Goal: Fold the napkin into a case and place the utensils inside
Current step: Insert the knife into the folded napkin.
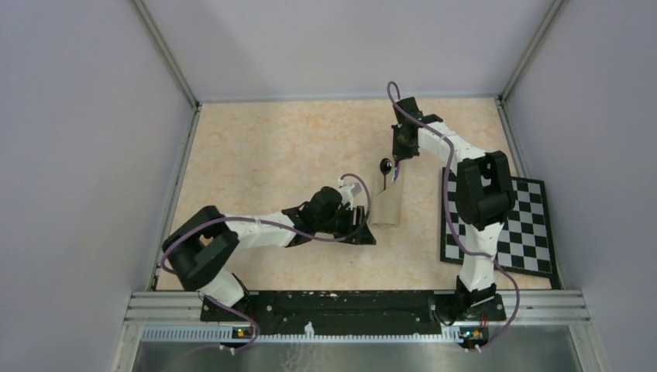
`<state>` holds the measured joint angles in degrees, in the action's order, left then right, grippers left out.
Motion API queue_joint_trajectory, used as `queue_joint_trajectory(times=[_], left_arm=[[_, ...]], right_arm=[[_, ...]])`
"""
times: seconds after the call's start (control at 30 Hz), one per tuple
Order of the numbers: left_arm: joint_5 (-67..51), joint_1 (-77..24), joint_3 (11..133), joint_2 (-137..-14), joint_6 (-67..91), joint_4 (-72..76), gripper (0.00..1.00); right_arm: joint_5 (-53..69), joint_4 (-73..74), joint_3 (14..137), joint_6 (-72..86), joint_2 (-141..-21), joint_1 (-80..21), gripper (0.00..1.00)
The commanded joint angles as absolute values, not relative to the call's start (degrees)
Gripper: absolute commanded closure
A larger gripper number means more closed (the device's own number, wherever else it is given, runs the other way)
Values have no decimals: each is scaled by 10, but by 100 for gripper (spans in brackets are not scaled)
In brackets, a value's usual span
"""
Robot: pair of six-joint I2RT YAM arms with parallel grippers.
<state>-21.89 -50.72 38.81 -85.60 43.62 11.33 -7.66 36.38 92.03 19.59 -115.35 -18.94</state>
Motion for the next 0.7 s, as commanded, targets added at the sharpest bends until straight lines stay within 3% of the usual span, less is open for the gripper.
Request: queue_joint_trajectory(times=[0.0,0.2,0.67], left_arm=[[-225,-515,448,-937,471,225,44],[-211,-517,497,-1038,493,257,47],[-172,-515,522,-1139,514,303,51]], right_arm=[[-76,346,940,192,-1152,-184,100],[-66,339,895,198,-1130,-188,100],[-61,343,839,214,-1085,-219,100]])
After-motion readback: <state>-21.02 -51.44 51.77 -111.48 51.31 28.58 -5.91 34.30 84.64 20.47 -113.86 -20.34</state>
